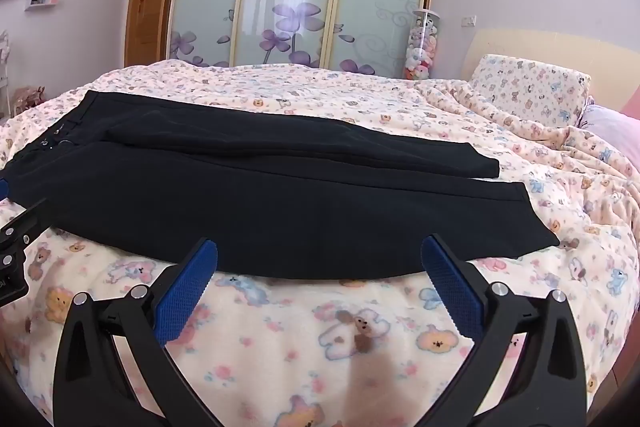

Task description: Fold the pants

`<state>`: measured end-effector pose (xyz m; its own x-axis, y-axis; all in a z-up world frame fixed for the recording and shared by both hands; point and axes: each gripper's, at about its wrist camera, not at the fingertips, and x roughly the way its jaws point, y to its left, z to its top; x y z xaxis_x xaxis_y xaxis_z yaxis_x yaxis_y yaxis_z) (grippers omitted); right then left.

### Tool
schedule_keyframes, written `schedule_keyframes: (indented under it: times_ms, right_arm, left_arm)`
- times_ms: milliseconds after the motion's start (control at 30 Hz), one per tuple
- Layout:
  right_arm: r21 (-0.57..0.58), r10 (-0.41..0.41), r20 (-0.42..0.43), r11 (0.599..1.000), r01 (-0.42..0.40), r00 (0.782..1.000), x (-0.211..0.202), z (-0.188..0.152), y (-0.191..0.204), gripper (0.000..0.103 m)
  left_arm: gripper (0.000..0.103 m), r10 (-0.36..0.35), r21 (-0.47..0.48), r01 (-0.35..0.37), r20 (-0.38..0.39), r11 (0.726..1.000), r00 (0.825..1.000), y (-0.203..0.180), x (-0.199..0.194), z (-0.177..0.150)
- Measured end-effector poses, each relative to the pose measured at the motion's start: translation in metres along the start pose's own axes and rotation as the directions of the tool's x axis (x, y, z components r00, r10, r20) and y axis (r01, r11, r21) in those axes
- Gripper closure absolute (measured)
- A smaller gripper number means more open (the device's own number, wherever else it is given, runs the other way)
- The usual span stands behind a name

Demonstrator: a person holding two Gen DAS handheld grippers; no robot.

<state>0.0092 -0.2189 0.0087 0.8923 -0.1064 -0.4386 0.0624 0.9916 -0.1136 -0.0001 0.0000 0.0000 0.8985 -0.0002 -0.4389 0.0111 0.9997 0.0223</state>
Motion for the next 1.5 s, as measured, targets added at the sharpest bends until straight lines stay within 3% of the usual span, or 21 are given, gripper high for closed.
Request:
schedule_keyframes:
  times_ms: [1500]
  right_arm:
    - [0.008,0.004,-0.006,1.000,-0.004,1.000,0.0027,-0.0006,-0.0055,0.001]
  left_arm:
    - [0.002,-0.001,-0.002,0.001,-0.001,1.000,1.000,0.0001,0.0000,0.0000]
